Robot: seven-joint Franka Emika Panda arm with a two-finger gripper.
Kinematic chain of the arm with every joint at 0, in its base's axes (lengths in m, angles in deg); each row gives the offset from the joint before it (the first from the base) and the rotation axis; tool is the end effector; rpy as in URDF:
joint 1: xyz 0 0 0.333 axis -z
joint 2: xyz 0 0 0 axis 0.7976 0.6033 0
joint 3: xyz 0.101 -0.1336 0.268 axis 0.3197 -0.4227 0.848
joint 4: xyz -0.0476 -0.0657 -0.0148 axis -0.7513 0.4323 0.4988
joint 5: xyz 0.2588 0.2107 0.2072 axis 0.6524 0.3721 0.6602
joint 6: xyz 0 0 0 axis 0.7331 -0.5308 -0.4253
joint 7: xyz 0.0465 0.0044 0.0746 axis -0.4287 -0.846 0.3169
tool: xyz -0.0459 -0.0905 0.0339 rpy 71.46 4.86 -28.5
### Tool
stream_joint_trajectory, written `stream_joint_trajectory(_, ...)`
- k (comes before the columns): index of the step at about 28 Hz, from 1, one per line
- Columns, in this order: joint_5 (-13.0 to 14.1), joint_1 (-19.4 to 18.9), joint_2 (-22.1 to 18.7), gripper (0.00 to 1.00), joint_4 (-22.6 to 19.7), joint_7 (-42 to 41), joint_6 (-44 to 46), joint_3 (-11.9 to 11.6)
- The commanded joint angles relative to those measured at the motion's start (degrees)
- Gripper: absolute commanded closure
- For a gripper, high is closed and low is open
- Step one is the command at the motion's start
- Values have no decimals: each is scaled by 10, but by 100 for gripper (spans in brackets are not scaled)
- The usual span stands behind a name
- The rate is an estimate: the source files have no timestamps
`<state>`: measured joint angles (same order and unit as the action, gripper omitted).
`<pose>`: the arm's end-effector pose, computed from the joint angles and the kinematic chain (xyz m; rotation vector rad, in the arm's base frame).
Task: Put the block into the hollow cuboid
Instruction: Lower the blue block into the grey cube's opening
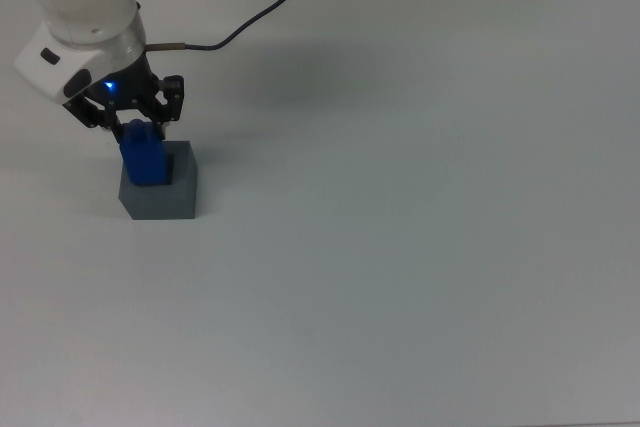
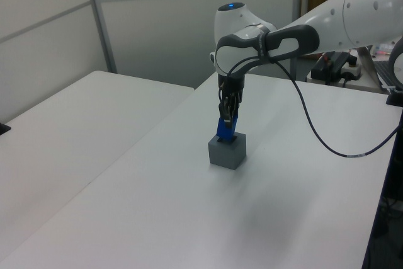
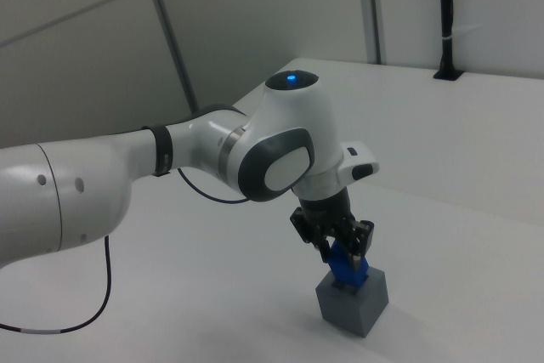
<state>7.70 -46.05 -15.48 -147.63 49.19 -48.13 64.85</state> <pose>0.6371 -0.1317 0.4459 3.1002 0.1927 0.0896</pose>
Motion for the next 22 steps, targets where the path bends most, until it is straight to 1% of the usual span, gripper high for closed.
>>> stream_joint_trajectory(1,7,1,1,93,4,-14,17,0)
stream_joint_trajectory(11,8,0,-1,93,-8,-14,20,1)
stream_joint_trajectory(22,8,-1,-3,93,-9,-14,35,1)
